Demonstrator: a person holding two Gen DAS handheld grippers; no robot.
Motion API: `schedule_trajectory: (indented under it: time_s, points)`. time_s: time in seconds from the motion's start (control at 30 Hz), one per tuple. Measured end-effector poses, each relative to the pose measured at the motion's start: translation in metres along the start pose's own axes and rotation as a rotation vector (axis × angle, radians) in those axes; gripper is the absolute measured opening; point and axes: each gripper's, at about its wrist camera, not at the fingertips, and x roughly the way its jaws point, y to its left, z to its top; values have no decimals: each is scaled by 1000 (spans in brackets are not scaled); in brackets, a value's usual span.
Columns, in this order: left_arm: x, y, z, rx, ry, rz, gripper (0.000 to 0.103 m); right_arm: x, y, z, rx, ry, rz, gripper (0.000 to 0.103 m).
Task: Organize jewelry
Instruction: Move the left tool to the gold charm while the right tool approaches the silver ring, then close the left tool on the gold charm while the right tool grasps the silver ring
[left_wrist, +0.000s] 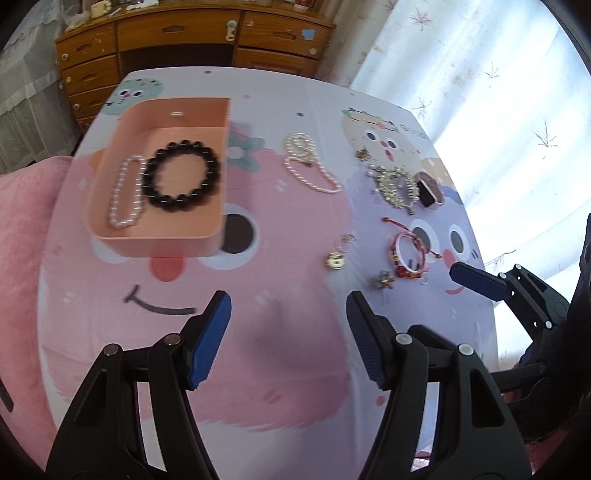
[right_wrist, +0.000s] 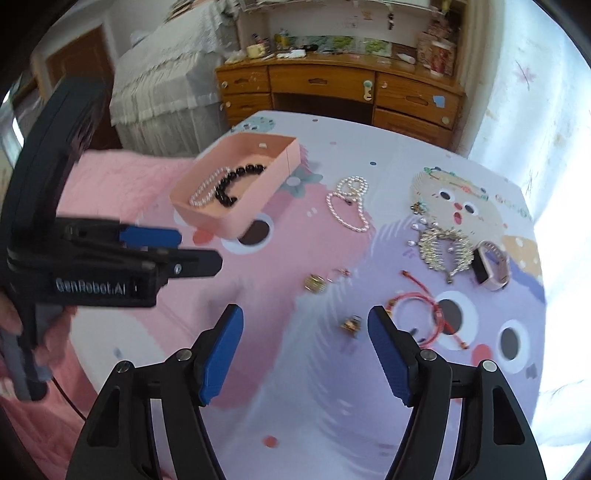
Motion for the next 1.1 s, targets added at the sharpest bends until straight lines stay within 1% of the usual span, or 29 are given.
schedule_trajectory:
  time_s: [0.07,0.13,0.27,0.37,0.5,0.63,0.77,0.83,0.9,0.97,1.03,1.1]
  points:
    - [8,-16,0,9,5,-5,62,2,-5,-9,-78,13,-27,71]
    - [17,-28,1,11,15,-11,62,7,-8,-16,-110,36,-30,71]
    - [37,-51,1,10,42,-24,62,16,-34,-34,-53,65,5,71]
    - [52,-65,1,15,70,-32,62,23,-49,-44,-20,71,5,71]
    - [72,-81,0,12,107,-34,60,33,-64,-54,-45,62,-10,71]
    - [83,-95,2,26,116,-38,57,43,-74,-57,-68,54,-10,71]
    - [93,-110,4,76,131,-19,50,53,-83,-59,-70,41,-3,71]
    - [98,-116,4,102,139,-1,46,57,-86,-60,-77,38,-1,68]
    - [103,-123,3,136,145,26,38,60,-88,-62,-83,37,0,65]
    - [106,-126,2,158,149,42,37,63,-90,-63,-85,37,9,61]
    - [109,-129,2,171,152,61,35,66,-92,-62,-82,36,16,55]
    - [111,-128,1,175,155,69,33,68,-93,-62,-73,33,25,54]
